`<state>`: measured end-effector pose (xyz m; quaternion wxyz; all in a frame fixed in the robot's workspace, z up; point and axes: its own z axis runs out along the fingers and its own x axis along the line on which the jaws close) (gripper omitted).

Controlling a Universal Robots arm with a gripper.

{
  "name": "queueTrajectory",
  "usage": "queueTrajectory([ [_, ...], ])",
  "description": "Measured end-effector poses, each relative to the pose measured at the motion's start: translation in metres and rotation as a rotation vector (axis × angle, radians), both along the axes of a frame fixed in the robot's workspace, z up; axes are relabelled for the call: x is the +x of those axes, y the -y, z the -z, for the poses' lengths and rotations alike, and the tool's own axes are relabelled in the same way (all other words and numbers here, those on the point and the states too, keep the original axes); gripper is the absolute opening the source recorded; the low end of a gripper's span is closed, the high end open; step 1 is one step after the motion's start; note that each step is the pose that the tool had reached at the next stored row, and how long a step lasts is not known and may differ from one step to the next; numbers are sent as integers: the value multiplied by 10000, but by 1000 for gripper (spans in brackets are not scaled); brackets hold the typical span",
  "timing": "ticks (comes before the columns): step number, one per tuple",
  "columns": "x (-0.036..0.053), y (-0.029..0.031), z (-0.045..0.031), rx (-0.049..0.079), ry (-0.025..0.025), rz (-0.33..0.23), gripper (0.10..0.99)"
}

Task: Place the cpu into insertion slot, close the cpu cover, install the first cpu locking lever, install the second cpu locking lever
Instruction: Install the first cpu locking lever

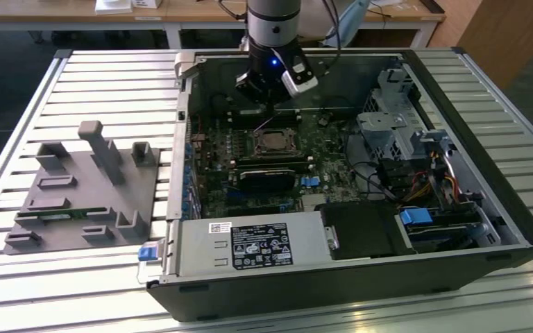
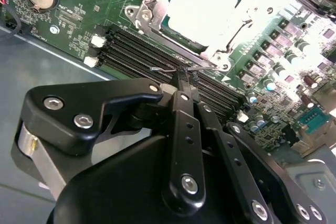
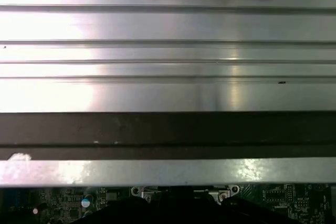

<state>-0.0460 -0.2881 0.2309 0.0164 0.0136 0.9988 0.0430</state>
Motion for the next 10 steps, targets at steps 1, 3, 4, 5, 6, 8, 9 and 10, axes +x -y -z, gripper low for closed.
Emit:
queueTrajectory([
  [1, 10, -1, 3, -1, -5, 0, 106],
  [3, 28, -4, 9, -1, -14, 0, 106],
  [4, 37, -6, 13, -1, -21, 0, 106],
  [5, 48, -8, 16, -2, -28, 0, 106],
  [6, 58, -11, 20, -3, -35, 0, 106],
  [8, 81, -17, 29, -2, -51, 0, 106],
  [9, 92, -20, 34, -1, -59, 0, 106],
  [10, 106, -22, 39, -1, -69, -1, 106],
])
